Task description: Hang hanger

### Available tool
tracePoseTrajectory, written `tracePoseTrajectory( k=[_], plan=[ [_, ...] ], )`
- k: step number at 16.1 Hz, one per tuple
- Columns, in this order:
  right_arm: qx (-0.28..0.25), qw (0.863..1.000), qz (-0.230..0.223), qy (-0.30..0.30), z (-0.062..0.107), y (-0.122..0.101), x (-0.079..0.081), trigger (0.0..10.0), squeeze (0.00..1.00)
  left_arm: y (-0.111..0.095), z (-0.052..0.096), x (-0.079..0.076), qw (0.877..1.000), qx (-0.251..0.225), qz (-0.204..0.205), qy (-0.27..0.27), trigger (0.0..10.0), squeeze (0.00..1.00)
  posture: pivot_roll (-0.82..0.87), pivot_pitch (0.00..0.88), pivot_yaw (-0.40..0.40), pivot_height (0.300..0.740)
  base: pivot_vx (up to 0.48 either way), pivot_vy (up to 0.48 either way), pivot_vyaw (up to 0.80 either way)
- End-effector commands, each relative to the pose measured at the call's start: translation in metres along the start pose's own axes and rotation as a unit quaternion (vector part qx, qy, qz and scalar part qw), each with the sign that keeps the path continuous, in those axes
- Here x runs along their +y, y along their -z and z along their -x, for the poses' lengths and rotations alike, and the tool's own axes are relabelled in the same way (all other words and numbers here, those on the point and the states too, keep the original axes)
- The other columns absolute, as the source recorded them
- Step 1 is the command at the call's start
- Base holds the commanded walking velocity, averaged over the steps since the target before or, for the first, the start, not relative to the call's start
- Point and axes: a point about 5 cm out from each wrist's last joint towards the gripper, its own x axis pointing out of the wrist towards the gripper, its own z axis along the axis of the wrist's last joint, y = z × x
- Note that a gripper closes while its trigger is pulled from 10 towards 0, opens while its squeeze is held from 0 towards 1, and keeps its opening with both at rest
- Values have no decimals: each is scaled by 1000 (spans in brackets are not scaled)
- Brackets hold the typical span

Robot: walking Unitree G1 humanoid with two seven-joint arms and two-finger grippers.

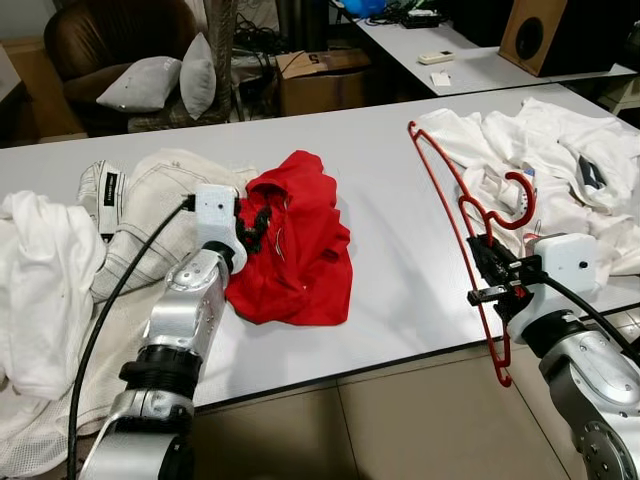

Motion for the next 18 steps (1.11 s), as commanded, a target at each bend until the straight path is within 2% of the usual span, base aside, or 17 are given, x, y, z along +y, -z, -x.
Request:
tracePoseTrajectory(
  k=[1, 2, 3, 4, 6, 8, 10, 15, 18],
  plan=[
    [-6, 1000, 5, -12, -1, -5, 3, 10000, 0, 2, -3, -3, 1000, 19, 1, 8, 9137, 0, -49, 0, 53, 740, 0, 0, 0],
    [-6, 1000, 4, -12, 0, -5, 3, 10000, 0, 6, -4, -5, 999, 30, -10, 9, 6039, 0, -50, 0, 55, 740, 0, 0, 0],
    [-6, 1000, 4, -11, 0, -5, 3, 10000, 0, 8, -5, -5, 999, 35, -15, 5, 3608, 0, -52, 0, 57, 740, 0, 0, 0],
    [-6, 1000, 4, -10, 1, -5, 3, 10000, 0, 9, -5, -6, 999, 35, -13, 6, 78, 0, -53, 0, 61, 740, 0, 0, 0],
    [-6, 1000, 4, -10, 1, -5, 3, 10000, 0, 8, -5, -7, 999, 35, -14, 11, 0, 0, -53, 0, 62, 740, 0, 0, 0],
    [-5, 1000, 4, -10, 1, -4, 3, 10000, 0, 11, -4, -11, 998, 39, -17, 40, 0, 0, -52, 0, 62, 740, 0, 0, 0],
    [-5, 1000, 3, -14, 0, -4, 3, 10000, 0, 14, -4, -11, 998, 42, -21, 40, 0, 0, -47, 0, 56, 740, 0, 0, 0],
    [-5, 1000, 6, -20, -2, -4, 4, 10000, 0, 16, -5, -17, 997, 43, -9, 67, 0, 0, -47, 0, 55, 740, 0, 0, 0],
    [-5, 1000, 9, -22, -2, -4, 5, 10000, 0, 20, -5, -13, 997, 57, -6, 55, 0, 0, -49, 0, 57, 740, 0, 0, 0]
  ],
)
